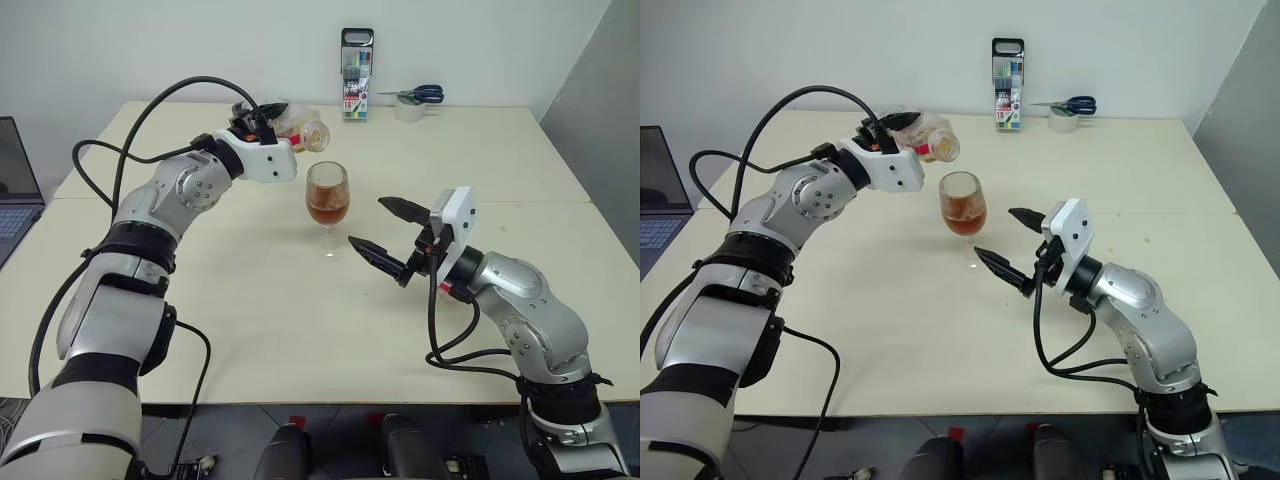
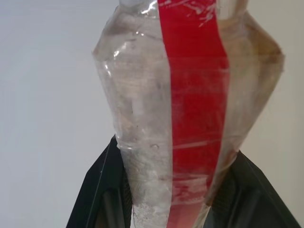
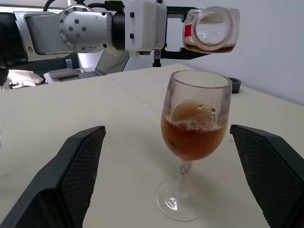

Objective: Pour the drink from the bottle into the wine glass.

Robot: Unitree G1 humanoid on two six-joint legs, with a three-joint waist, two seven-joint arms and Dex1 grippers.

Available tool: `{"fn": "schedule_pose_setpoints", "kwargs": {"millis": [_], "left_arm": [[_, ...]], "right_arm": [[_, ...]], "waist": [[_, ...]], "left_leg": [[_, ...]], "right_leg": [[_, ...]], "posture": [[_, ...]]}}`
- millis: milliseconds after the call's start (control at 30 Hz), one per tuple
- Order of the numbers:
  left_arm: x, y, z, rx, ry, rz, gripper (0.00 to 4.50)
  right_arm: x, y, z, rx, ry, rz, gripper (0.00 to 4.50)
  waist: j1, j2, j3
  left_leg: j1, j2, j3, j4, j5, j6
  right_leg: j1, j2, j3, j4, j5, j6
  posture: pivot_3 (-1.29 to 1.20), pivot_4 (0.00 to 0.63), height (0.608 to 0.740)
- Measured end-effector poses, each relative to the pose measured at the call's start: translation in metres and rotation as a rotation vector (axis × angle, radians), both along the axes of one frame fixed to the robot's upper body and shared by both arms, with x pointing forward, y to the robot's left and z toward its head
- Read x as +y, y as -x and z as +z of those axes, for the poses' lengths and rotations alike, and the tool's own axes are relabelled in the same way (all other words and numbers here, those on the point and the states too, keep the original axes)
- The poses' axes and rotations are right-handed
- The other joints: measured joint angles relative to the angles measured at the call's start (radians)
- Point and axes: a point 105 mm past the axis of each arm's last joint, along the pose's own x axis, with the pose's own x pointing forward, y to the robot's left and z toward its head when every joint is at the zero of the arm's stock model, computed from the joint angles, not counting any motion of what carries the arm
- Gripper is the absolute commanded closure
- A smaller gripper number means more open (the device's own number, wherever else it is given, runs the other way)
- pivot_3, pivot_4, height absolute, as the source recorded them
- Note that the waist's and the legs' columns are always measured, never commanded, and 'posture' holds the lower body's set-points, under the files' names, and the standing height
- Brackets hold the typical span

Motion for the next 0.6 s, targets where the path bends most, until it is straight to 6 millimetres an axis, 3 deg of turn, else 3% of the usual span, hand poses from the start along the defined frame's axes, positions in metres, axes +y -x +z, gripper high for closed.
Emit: {"fn": "schedule_pose_setpoints", "kwargs": {"millis": [167, 267, 400, 600], "left_arm": [[0.0, -0.001, -0.009, 0.077, 0.122, 0.007, 2.81], [0.007, -0.007, -0.01, 0.179, 0.371, 0.04, 2.81], [0.033, -0.006, -0.017, 0.317, 0.667, 0.095, 2.81], [0.078, 0.012, -0.07, 0.545, 0.941, 0.234, 2.81]], "right_arm": [[0.003, 0.0, 0.004, -0.037, -0.01, -0.005, 0.0], [0.008, 0.002, 0.002, -0.038, -0.002, 0.012, 0.0], [0.014, 0.008, -0.002, -0.02, 0.039, 0.061, 0.0], [0.028, 0.018, -0.004, 0.01, 0.104, 0.143, 0.0]], "waist": [[-0.002, 0.0, 0.0], [-0.003, 0.0, 0.0], [-0.01, 0.0, 0.0], [-0.024, 0.0, 0.0]], "left_leg": [[0.0, 0.0, 0.0, 0.0, 0.001, -0.002], [0.0, 0.0, 0.0, 0.0, 0.001, -0.002], [0.001, 0.001, 0.0, 0.0, 0.001, -0.002], [0.002, 0.001, -0.001, 0.0, 0.001, -0.002]], "right_leg": [[0.0, 0.0, 0.0, 0.0, 0.0, 0.0], [0.0, 0.0, 0.0, 0.001, 0.0, 0.0], [0.0, 0.0, 0.0, 0.002, 0.0, 0.0], [-0.001, 0.0, 0.0, 0.005, 0.0, 0.0]], "posture": [[0.0, 0.15, 0.74], [0.0, 0.15, 0.74], [0.0, 0.15, 0.74], [0.0, 0.15, 0.74]]}}
